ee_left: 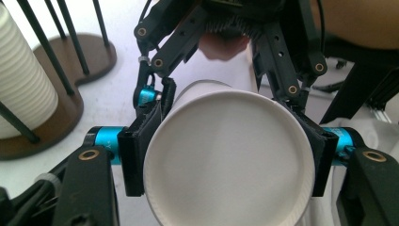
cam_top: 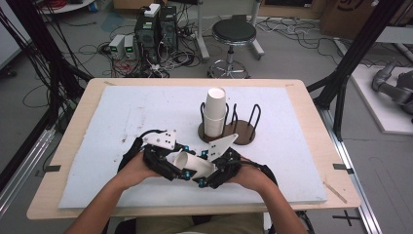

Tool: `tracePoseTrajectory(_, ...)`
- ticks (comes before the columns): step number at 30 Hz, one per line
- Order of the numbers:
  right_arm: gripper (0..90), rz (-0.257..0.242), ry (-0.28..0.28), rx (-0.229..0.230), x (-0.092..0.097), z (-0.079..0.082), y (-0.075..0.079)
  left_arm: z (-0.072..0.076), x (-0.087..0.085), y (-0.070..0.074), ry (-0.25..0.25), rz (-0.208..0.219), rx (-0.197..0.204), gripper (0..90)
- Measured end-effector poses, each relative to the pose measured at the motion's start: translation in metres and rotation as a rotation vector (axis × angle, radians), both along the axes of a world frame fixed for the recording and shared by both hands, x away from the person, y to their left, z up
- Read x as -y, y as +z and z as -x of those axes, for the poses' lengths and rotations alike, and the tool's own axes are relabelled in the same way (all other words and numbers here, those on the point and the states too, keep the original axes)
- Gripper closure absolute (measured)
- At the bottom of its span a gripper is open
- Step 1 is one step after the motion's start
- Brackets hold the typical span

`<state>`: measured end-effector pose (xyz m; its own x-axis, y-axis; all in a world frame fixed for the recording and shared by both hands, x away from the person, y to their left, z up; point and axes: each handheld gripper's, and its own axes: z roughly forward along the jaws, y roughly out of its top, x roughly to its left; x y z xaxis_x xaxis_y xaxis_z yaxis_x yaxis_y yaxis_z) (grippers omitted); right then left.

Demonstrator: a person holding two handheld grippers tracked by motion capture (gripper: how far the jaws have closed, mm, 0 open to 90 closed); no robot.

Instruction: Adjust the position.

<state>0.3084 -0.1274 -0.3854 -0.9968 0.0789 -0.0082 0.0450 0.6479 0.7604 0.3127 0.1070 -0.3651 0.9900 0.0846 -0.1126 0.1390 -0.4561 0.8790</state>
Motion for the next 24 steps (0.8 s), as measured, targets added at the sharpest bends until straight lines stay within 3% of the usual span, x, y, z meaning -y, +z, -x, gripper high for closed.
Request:
tracePoseTrajectory(1, 19.9, -0.046, -0.013, -0.021, 0.003, -0.001, 0.002, 0.0, -0.001, 0.001, -0.001, 0.013, 0.009, 35.0)
tracePoseTrajectory(3, 19.9, -0.066, -0.015, -0.02, 0.005, -0.001, 0.004, 0.001, -0.003, 0.004, 0.001, 0.045, 0.02, 35.0)
tracePoseTrajectory(10, 17.6, -0.207, -0.062, -0.025, 0.022, -0.005, 0.011, -0.001, -0.012, 0.007, 0.022, 0.158, 0.041, 35.0)
tracePoseTrajectory(18, 14.4, -0.353, -0.115, -0.011, 0.041, -0.009, 0.019, -0.005, -0.028, 0.01, 0.077, 0.283, 0.057, 35.0)
tracePoseTrajectory(24, 13.6, -0.439, -0.123, -0.034, 0.049, -0.012, 0.02, -0.006, -0.034, 0.011, 0.085, 0.375, 0.057, 35.0)
